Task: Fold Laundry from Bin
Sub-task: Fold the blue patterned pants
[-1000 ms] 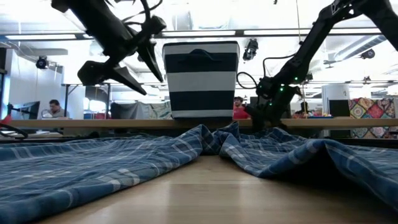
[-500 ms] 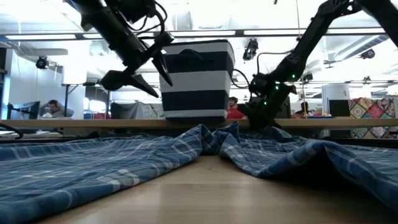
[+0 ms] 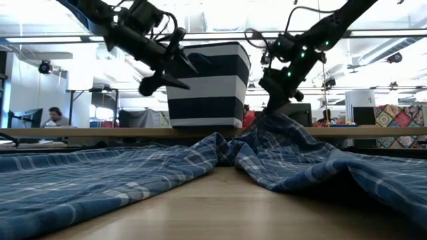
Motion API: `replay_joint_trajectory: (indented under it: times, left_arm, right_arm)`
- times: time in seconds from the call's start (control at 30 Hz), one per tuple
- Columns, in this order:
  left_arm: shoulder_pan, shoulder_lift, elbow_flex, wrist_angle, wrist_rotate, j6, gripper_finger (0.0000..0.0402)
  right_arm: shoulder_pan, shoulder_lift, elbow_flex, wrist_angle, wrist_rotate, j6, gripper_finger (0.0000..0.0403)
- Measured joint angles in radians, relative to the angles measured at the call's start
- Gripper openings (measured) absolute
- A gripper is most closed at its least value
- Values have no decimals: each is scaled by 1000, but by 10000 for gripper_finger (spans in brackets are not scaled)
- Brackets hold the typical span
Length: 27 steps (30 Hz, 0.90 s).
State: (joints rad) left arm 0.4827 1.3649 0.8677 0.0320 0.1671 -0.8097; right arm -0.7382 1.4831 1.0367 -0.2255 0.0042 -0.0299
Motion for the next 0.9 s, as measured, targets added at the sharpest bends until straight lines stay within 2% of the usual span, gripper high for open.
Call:
replay_joint_trajectory:
  times: [0.13,0.3,0.5,0.63,0.77,0.9]
  left_arm:
    - [118,54,5,138,92,18,190]
    - [179,187,75,177,114,58,190]
    - [200,386,283,174,121,108,190]
    - [208,485,440,117,137,133,190]
    - [178,470,511,-11,187,198,190]
    - [94,388,466,-150,195,198,190]
  right_arm:
    - [63,-35,-40,12,-3,-67,10]
    - [154,-38,-47,29,51,-124,10]
    - [241,-38,-47,33,83,-138,9]
    - [295,-38,-47,33,154,-140,9]
    - [344,-40,-47,51,185,-147,9]
    - [410,-39,-47,78,232,-215,9]
